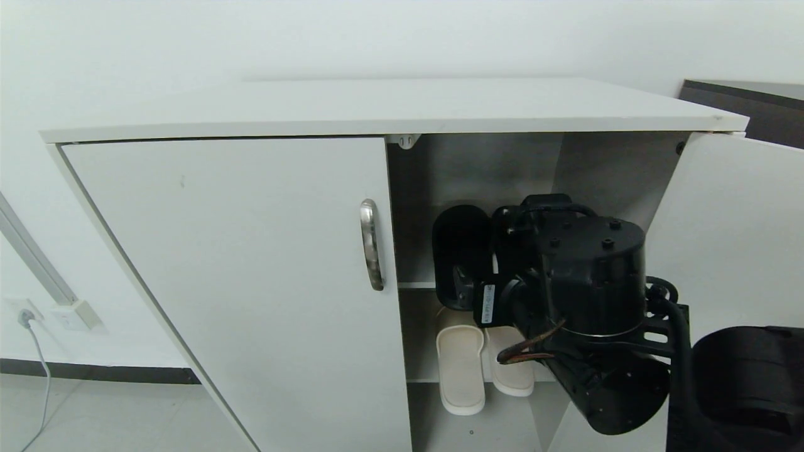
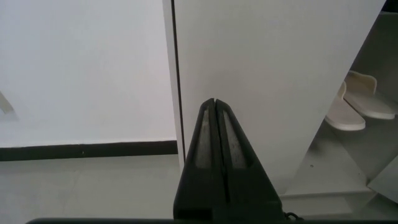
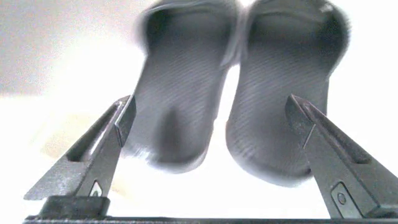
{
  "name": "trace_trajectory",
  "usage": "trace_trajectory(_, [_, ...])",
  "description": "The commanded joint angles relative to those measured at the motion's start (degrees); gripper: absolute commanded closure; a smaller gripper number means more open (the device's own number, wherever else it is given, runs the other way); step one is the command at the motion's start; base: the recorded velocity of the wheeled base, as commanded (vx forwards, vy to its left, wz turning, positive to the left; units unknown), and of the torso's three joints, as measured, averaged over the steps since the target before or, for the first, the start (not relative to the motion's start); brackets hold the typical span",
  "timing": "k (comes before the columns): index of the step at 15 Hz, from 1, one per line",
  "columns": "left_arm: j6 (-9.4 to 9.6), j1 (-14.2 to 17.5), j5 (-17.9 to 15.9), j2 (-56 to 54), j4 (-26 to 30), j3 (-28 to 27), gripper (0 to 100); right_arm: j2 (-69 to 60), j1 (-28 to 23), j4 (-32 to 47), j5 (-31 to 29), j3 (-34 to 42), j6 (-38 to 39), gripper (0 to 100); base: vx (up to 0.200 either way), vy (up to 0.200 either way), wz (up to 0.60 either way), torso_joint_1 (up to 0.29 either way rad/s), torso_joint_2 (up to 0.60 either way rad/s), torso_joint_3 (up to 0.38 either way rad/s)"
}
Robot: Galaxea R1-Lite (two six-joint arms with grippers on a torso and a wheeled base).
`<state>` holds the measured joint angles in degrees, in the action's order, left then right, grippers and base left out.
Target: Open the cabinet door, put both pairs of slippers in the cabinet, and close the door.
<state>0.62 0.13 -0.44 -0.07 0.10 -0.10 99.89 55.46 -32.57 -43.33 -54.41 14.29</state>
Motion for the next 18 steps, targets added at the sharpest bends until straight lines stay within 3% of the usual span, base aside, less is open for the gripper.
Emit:
trace_trajectory(1, [-0.01,0.04,0.00,0.07,-0.01,0.01,100,-1.72,0.53,-1.53,0.61,3.17,-0.75,100,0.000,0.000,0.00,0.000,0.00,0.000])
trace_trajectory(12, [-0.01,0.04,0.00,0.07,0.08,0.01,100,-1.36,1.23,-2.23,0.79,3.96,-0.84,100,0.000,0.000,0.00,0.000,0.00,0.000])
trace_trajectory(18, [-0.01,0.04,0.00,0.07,-0.01,0.01,100,-0.49,1.23,-2.23,0.87,4.48,-0.75,100,-0.200,0.000,0.00,0.006,0.00,0.007])
